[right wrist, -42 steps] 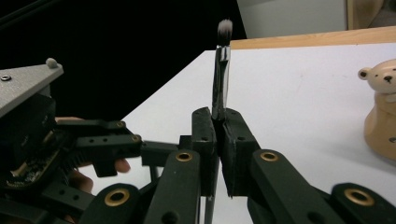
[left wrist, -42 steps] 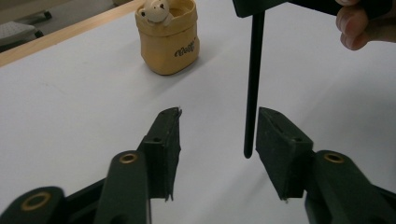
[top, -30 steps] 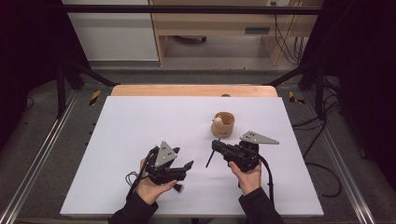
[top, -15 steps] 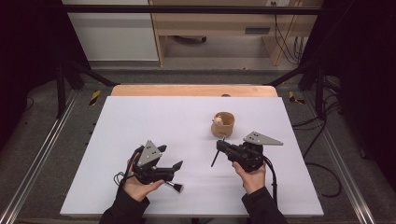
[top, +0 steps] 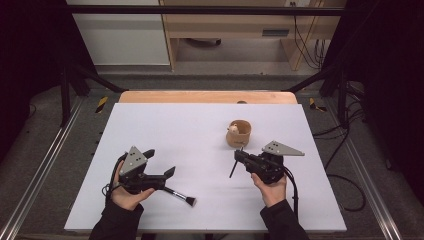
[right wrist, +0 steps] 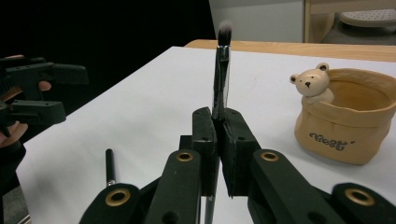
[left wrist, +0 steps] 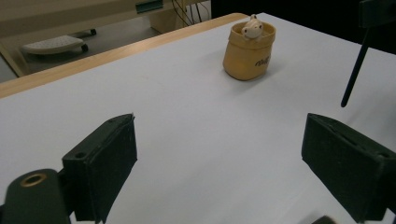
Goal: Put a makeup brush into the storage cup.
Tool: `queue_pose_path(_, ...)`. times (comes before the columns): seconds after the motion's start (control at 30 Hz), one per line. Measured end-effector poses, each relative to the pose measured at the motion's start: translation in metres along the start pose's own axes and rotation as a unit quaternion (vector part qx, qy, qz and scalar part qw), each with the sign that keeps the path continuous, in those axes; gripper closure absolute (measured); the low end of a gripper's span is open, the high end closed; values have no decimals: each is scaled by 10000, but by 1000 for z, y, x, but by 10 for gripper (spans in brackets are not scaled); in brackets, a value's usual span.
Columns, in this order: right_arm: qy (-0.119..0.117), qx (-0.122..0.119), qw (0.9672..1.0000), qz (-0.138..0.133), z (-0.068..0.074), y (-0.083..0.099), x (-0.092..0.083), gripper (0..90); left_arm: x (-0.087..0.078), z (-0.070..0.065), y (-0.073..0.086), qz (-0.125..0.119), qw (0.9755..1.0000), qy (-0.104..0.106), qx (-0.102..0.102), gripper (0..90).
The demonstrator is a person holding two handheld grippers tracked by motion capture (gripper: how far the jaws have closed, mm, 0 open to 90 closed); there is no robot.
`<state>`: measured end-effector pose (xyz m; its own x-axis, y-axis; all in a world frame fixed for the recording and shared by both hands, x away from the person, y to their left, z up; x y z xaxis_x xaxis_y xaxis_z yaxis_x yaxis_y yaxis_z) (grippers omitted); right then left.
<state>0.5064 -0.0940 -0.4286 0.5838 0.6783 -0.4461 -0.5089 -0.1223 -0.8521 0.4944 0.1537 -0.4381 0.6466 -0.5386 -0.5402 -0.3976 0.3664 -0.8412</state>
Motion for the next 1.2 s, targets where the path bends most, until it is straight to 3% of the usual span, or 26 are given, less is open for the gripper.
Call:
queue_pose_path(0.5, 185, -95, 9998, -17, -7, -2, -4, 853, -13, 20, 13, -42, 10000, -87, -26, 56)
queue_pose_path(0.87, 275, -133, 9995, -64, -13, -5, -7, 853, -19, 38, 24, -7, 9996, -235, -171, 45)
queue_pose_path(1.2, 351, -188, 9992, -82, -16, -8, -6, 853, -20, 44, 29, 14, 9994, -269, -233, 43)
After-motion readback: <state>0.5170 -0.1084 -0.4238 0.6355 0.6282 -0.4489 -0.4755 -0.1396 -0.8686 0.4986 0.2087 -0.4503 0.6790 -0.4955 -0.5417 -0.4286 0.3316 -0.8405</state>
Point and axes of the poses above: each handheld gripper's, and its own axes: x roughly forward along the jaws, y roughly out of its underside, z roughly to its left, the point moved 10 cm from there along x, roughly forward along the jaws, and after that the axes turned 8 degrees about z, right-handed, at the moved point
